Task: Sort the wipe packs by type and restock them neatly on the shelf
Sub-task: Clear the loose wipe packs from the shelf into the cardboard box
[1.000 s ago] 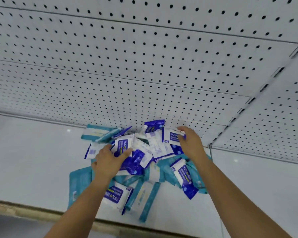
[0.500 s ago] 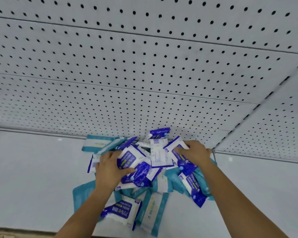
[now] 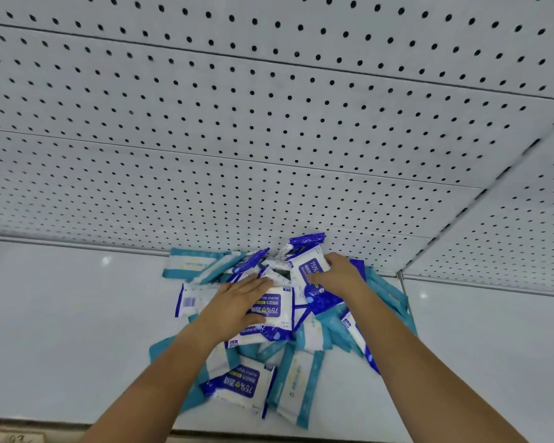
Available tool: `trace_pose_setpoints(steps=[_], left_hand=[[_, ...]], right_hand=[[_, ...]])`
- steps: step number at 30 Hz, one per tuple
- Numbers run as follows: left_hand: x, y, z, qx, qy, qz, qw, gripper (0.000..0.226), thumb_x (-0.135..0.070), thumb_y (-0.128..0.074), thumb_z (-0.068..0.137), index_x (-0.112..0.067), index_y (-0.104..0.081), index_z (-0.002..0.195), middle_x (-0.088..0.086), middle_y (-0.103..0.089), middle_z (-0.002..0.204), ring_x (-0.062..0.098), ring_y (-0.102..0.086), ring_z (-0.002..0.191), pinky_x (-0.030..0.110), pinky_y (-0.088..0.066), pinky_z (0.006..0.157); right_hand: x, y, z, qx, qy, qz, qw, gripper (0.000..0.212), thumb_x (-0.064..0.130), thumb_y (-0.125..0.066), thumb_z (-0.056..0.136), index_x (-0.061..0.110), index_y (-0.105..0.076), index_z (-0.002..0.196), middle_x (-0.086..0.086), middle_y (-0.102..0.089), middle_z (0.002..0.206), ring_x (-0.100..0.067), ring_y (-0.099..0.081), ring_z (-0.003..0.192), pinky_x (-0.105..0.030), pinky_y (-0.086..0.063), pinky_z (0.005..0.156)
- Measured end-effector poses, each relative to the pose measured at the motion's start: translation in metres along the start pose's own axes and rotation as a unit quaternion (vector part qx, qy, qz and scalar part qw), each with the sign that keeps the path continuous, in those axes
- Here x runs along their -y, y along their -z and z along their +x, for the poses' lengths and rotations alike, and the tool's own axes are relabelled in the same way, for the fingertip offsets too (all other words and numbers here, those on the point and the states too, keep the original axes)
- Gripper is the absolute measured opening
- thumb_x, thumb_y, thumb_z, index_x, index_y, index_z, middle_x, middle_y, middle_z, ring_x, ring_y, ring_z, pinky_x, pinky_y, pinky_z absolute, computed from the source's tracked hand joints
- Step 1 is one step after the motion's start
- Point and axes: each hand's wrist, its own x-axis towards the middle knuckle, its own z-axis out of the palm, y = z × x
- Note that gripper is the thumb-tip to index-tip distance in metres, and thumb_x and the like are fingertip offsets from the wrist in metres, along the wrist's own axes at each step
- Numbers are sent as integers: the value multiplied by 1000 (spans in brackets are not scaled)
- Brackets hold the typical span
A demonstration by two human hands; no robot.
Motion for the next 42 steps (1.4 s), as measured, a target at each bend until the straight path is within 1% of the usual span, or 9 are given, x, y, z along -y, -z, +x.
trace_pose_setpoints(steps=[4, 7, 9, 15, 19, 22, 26, 32, 42], left_hand=[[2, 6, 1, -20, 0, 51, 999, 80, -50, -66, 88, -35, -26, 155, -11, -30, 159, 13, -22, 148, 41, -10, 119], [0, 12, 7, -48, 29, 91, 994, 77, -57, -79, 68, -34, -50, 136, -8, -51, 131, 18, -41, 129, 36, -17, 112], [1, 14, 10, -41, 49, 97, 993, 74, -61, -77, 67, -32, -53, 130, -7, -52, 127, 17, -44, 125, 33, -22, 109], [5, 22, -4, 17, 75, -43, 996, 54, -55, -55, 95, -24, -39, 136, 3, -59, 127, 23, -62, 107, 37, -49, 86], [4, 32, -19, 30, 118, -302, 945, 41, -39, -53, 101, -27, -36, 136, 1, -64, 125, 16, -67, 100, 37, -54, 86], [-19, 37, -23, 8, 114, -386, 915, 35, -28, -64, 97, -23, -47, 127, -1, -67, 120, 15, -69, 100, 30, -56, 81], [-85, 30, -17, -13, 95, -487, 868, 28, -15, -74, 89, -21, -63, 113, 1, -75, 107, 17, -73, 95, 37, -58, 86], [-232, -19, 5, 33, 67, -603, 794, 29, 1, -72, 84, -8, -66, 111, 13, -75, 108, 34, -71, 99, 48, -55, 92], [-535, -150, -9, 214, -6, -586, 782, 41, -5, -75, 80, -11, -61, 119, 12, -74, 110, 27, -74, 91, 43, -60, 83]], right_hand=[[-4, -12, 5, -6, -58, -73, 996, 72, 36, -80, 72, 16, -44, 131, -4, -62, 120, -20, -61, 101, -38, -54, 86], [-3, -20, 9, 9, -93, -69, 993, 92, 50, -82, 45, 13, -49, 123, -3, -62, 118, -22, -61, 103, -41, -53, 86], [-4, -25, 12, 8, -91, -41, 995, 77, 40, -86, 54, 9, -56, 118, -6, -64, 114, -21, -61, 97, -32, -52, 72], [-3, -31, -7, -45, -77, 197, 976, 51, 8, -76, 78, 5, -48, 121, -11, -63, 110, -20, -63, 86, -31, -55, 68], [-18, -12, -36, -66, -69, 370, 924, 34, 13, -70, 87, 15, -52, 116, -9, -68, 108, -24, -67, 96, -44, -56, 90], [-42, 7, -69, -98, -90, 489, 862, 24, 17, -63, 90, 20, -60, 113, -10, -73, 102, -28, -71, 92, -43, -59, 81], [-90, 37, -130, -131, -67, 580, 801, 22, 10, -60, 91, 18, -62, 112, -12, -73, 102, -30, -71, 88, -40, -58, 73], [-218, 90, -242, -227, -31, 544, 807, 33, 0, -67, 88, 8, -63, 119, -13, -73, 110, -33, -71, 99, -48, -58, 85], [-453, 141, -472, -406, -108, 540, 730, 26, 5, -70, 89, 17, -66, 111, -6, -75, 106, -29, -73, 97, -54, -57, 89]])
